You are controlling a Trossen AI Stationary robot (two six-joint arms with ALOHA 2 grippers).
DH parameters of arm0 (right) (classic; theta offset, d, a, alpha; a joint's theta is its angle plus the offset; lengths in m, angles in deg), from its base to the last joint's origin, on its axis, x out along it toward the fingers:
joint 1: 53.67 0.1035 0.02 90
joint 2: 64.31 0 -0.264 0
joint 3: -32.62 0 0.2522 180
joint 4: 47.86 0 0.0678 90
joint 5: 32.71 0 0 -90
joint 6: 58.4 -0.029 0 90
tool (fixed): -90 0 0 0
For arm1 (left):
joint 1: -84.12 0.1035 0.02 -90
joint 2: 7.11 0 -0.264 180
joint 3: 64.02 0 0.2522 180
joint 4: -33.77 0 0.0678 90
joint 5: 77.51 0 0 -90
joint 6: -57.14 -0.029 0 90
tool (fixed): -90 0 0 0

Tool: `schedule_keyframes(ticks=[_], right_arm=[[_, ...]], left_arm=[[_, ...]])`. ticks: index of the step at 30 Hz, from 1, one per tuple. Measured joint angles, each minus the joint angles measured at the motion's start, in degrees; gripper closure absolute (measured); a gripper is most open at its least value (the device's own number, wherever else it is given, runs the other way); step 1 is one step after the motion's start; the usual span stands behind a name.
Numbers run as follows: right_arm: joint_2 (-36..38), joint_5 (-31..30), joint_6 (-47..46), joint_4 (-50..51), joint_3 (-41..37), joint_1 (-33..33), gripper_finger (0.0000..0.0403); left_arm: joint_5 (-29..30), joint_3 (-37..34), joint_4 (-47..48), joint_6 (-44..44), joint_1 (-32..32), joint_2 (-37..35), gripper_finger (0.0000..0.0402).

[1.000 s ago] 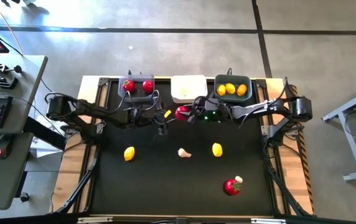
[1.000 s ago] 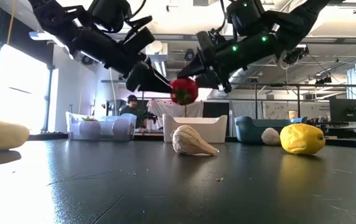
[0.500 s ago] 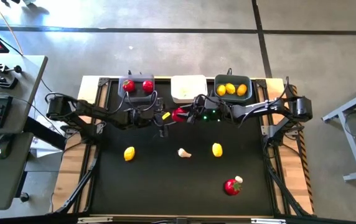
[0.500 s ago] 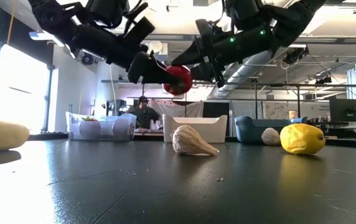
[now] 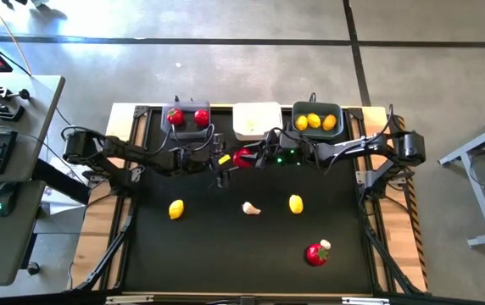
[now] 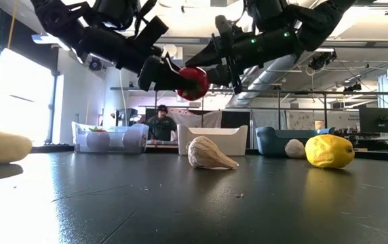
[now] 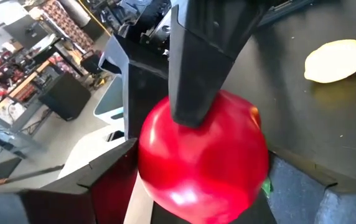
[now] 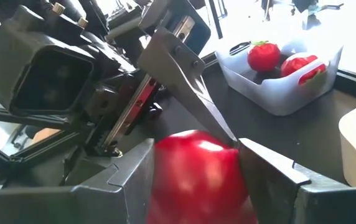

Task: Sort produce into baskets
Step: Put the tomato into the black bin

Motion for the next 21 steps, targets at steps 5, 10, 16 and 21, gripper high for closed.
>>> schedule_keyframes(ticks=[5, 10, 16, 21], right_arm=[[0.00, -3.59, 1.54, -1.04, 0.02, 0.70, 0.0188], [0.34, -4.76, 3.44, -2.45, 0.02, 0.56, 0.0157], [4.13, -4.66, 9.12, -1.36, 0.02, 0.59, 0.0144], [9.53, -9.54, 12.11, 6.02, 0.02, 0.12, 0.0144]], left_arm=[[-0.73, 0.00, 0.42, -0.07, -0.25, 0.00, 0.0137], [-0.72, 0.00, 0.68, -0.12, -0.26, 0.00, 0.0148], [1.77, 0.00, 2.18, -0.15, 0.70, -0.18, 0.0150], [5.83, 0.02, 6.49, 1.46, 3.81, -1.30, 0.0151]])
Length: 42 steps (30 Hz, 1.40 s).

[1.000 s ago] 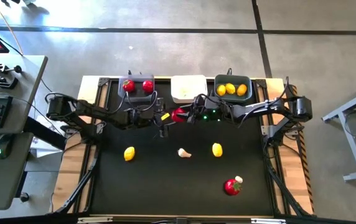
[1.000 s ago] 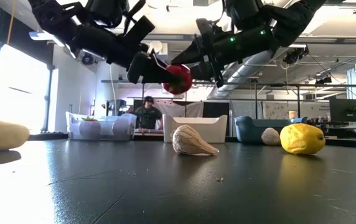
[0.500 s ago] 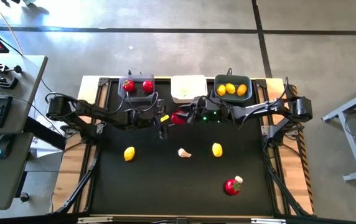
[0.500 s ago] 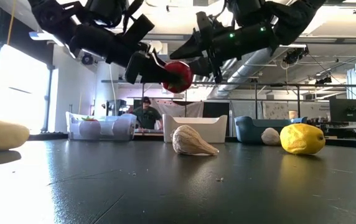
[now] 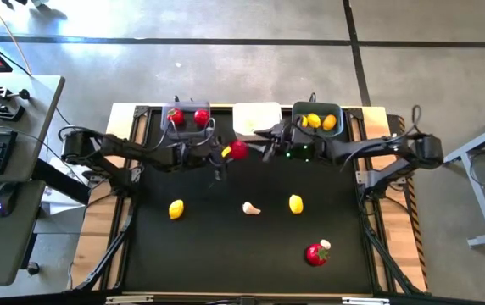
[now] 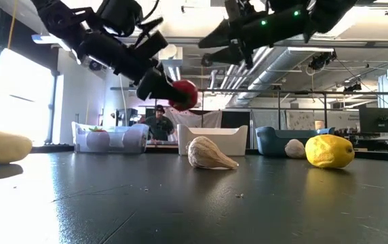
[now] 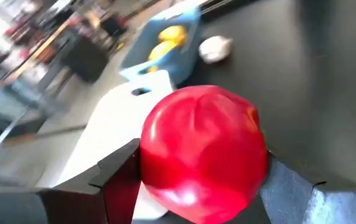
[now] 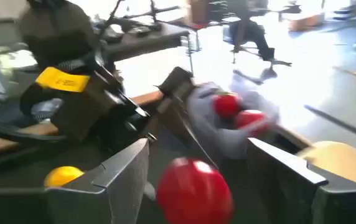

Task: Sort produce into baskets
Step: Put the tomato into the black bin

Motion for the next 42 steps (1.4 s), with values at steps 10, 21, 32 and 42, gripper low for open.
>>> schedule_keyframes(ticks=[10, 21, 32, 42], right_arm=[[4.70, -7.27, -0.29, 10.93, 0.00, 0.00, 0.0144], [4.61, -7.49, -1.62, 12.27, -0.59, 0.00, 0.0144], [4.59, -7.72, -1.60, 12.14, -0.59, 0.00, 0.0144], [4.59, -7.75, -1.40, 12.29, -0.59, 0.00, 0.0144]], left_arm=[[2.56, 0.02, 16.50, 9.93, 12.26, -8.99, 0.0151], [0.09, 0.02, 40.47, 30.03, 30.70, -20.56, 0.0151], [-14.39, 0.02, 44.15, 34.16, 39.56, -15.97, 0.0151], [-14.45, 0.02, 41.05, 32.26, 42.00, -13.89, 0.0144]])
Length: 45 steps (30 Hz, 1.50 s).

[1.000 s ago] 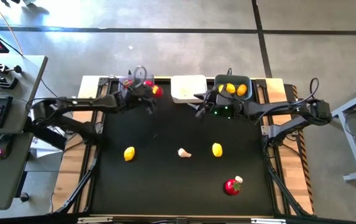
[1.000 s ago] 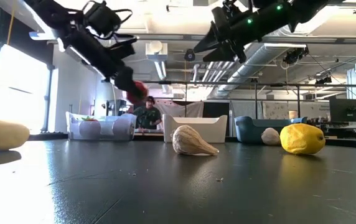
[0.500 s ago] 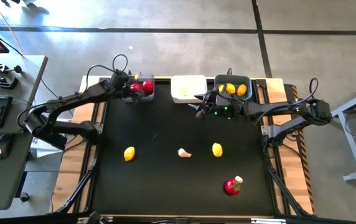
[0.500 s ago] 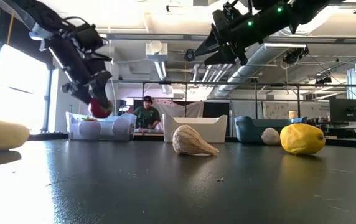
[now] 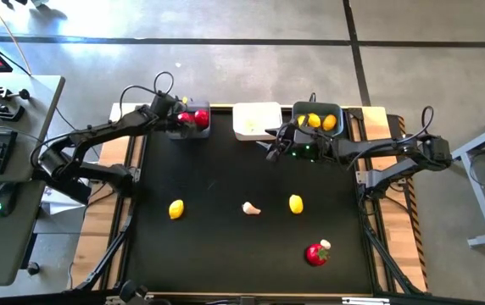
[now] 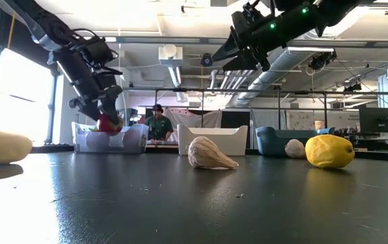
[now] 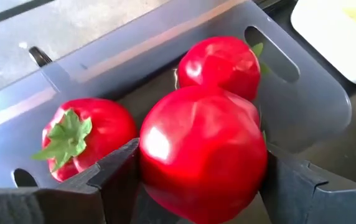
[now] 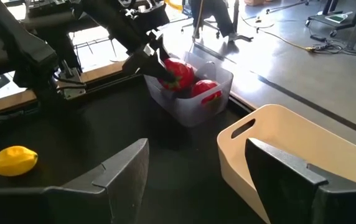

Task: Sort produce into baskets
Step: Put the tomato into the black bin, then put the garlic into the white bin

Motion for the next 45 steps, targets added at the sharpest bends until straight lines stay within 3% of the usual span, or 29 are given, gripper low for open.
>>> schedule_keyframes(ticks=[14, 25, 31, 37, 45], right_arm=[[-0.04, -0.13, 0.02, 0.76, -0.02, 0.00, 0.0144], [-0.04, -0.11, 0.02, 0.76, -0.04, 0.00, 0.0144], [-0.04, -0.09, 0.03, 0.76, -0.04, 0.00, 0.0144], [-0.04, 0.04, -1.13, 1.81, -0.04, 0.00, 0.0144], [-0.04, -0.87, -3.79, 3.72, -0.08, 0.04, 0.0152]], left_arm=[[-1.89, 0.00, -0.59, -4.77, 0.07, -0.08, 0.0134], [-1.42, -0.01, -0.57, -5.33, 0.07, -0.08, 0.0042], [-1.35, -0.02, -1.80, -6.42, 0.09, -0.08, 0.0026], [-1.19, -0.14, -8.45, -7.20, -0.67, -0.12, 0.0025], [-1.22, -5.85, -25.47, -4.71, -5.26, -0.17, 0.0025]])
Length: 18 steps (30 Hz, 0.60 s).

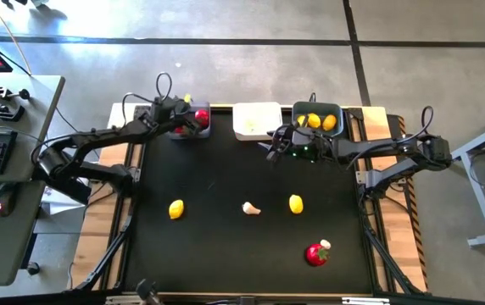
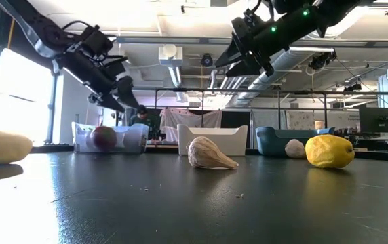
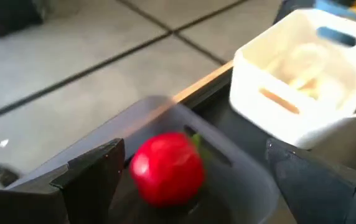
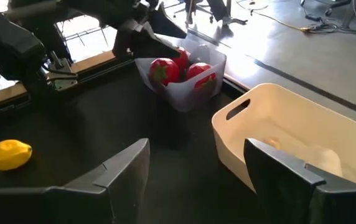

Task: Sort produce into baskets
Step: Put the garlic into the white bin

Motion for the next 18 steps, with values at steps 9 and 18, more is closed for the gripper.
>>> schedule_keyframes(ticks=[9, 18], right_arm=[[0.00, 1.34, -1.90, -6.17, -8.02, 0.00, 0.0193], [2.50, 0.21, -3.11, 1.65, -13.76, 0.00, 0.0198]], left_arm=[[-0.44, -2.48, -8.30, -3.65, -7.87, 0.00, 0.0025], [-2.00, -2.48, -7.72, -2.16, -14.80, 0.01, 0.0025]])
